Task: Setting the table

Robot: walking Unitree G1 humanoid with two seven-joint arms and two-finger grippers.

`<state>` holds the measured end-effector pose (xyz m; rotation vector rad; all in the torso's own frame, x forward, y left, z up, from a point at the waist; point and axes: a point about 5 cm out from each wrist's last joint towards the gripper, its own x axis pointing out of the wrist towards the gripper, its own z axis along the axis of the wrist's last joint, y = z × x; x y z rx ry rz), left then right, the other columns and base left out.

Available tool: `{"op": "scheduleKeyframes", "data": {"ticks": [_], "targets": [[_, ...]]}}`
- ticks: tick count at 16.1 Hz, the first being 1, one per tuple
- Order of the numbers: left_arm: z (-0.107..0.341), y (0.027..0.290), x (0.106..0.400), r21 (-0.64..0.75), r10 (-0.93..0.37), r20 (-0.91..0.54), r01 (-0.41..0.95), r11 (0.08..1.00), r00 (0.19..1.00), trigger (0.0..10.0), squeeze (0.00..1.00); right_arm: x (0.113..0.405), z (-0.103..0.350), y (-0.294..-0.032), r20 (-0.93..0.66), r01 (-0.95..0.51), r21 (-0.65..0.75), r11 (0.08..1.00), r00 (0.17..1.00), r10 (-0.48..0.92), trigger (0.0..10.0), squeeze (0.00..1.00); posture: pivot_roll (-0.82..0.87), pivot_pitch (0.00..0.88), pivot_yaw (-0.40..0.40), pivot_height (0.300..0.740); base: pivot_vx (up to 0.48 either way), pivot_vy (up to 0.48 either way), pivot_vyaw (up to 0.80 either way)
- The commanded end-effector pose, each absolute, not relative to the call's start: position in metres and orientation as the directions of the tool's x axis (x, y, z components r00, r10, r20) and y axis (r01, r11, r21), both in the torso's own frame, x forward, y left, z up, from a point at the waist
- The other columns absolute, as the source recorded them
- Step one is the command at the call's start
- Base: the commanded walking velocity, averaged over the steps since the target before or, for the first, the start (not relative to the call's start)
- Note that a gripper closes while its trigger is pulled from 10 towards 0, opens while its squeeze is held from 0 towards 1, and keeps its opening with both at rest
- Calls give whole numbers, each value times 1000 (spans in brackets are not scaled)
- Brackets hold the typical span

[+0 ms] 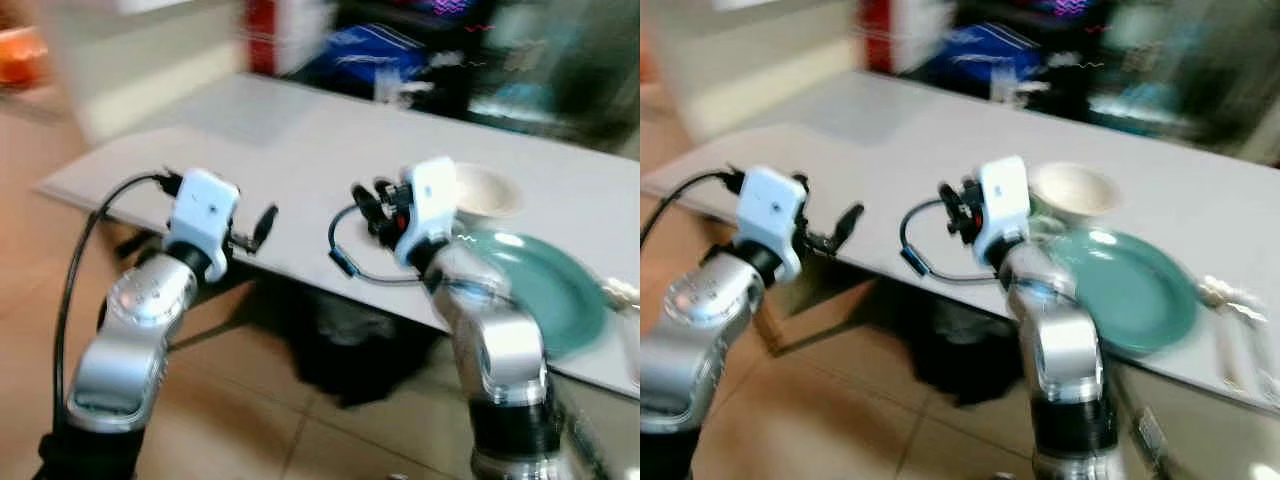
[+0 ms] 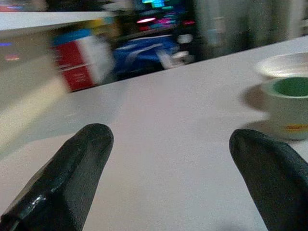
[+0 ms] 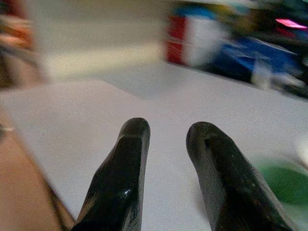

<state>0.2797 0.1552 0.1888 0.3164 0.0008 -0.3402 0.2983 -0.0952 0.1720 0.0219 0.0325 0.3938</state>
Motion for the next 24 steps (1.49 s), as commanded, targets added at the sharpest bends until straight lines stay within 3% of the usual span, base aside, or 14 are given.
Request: {"op": "scheduleKeyframes", "data": {"ticks": [1, 2, 3, 4, 5, 8, 10, 11, 14, 18, 20, 24], "targets": [[189, 154, 277, 320, -324, -52, 323, 891, 945, 10000, 0, 298, 168, -101, -54, -341, 9, 940, 939, 341, 10000, 0, 4, 0, -41, 740, 0, 480, -775], [186, 155, 275, 312, -307, -54, 308, 899, 950, 10000, 0, 295, 161, -100, -72, -324, 28, 946, 943, 325, 10000, 247, 8, 0, -40, 740, 0, 480, -775], [185, 155, 275, 303, -305, -56, 307, 902, 951, 10000, 0, 295, 160, -101, -71, -305, 28, 952, 949, 306, 10000, 1000, 13, 0, -41, 740, 0, 480, -775], [181, 153, 274, 294, -313, -71, 320, 901, 947, 10000, 0, 295, 156, -103, -83, -291, 35, 956, 953, 293, 10000, 1000, 12, 0, -38, 740, 0, 480, -788], [176, 152, 272, 247, -311, -88, 323, 914, 946, 10000, 1000, 295, 155, -105, -89, -258, 45, 965, 961, 261, 10000, 1000, 10, 0, -34, 740, 0, 480, -788], [181, 150, 276, 275, -293, -60, 298, 914, 954, 10000, 1000, 297, 159, -105, -64, -242, 30, 970, 968, 243, 10000, 1000, 11, 0, -30, 740, 0, 480, -788], [183, 149, 279, 301, -289, -44, 289, 909, 956, 10000, 647, 299, 156, -106, -49, -206, 35, 978, 977, 208, 10000, 1000, 17, 0, -30, 740, 0, 480, -800], [182, 150, 280, 298, -288, -46, 288, 910, 957, 10000, 0, 303, 153, -106, -53, -174, 55, 983, 983, 177, 10000, 12, 1, 0, -11, 740, 0, 480, -800], [176, 141, 285, 312, -315, -53, 316, 896, 948, 10000, 0, 315, 150, -110, -44, -185, 62, 981, 981, 188, 10000, 0, -14, 0, -7, 740, 0, 480, -800], [178, 147, 282, 311, -238, -21, 233, 922, 971, 10000, 0, 316, 149, -115, -38, -169, 107, 980, 984, 174, 10000, 0, 6, 0, -52, 740, 0, 480, -797], [176, 153, 278, 307, -207, -23, 204, 929, 978, 10000, 0, 313, 150, -113, -17, -176, 49, 983, 984, 177, 10000, 0, 9, 0, -58, 740, 0, 480, 0], [167, 151, 266, 312, -224, -48, 228, 922, 973, 10000, 0, 303, 151, -98, -11, -367, -48, 929, 930, 367, 10000, 0, 11, 0, -70, 740, 0, 480, 200]]}}
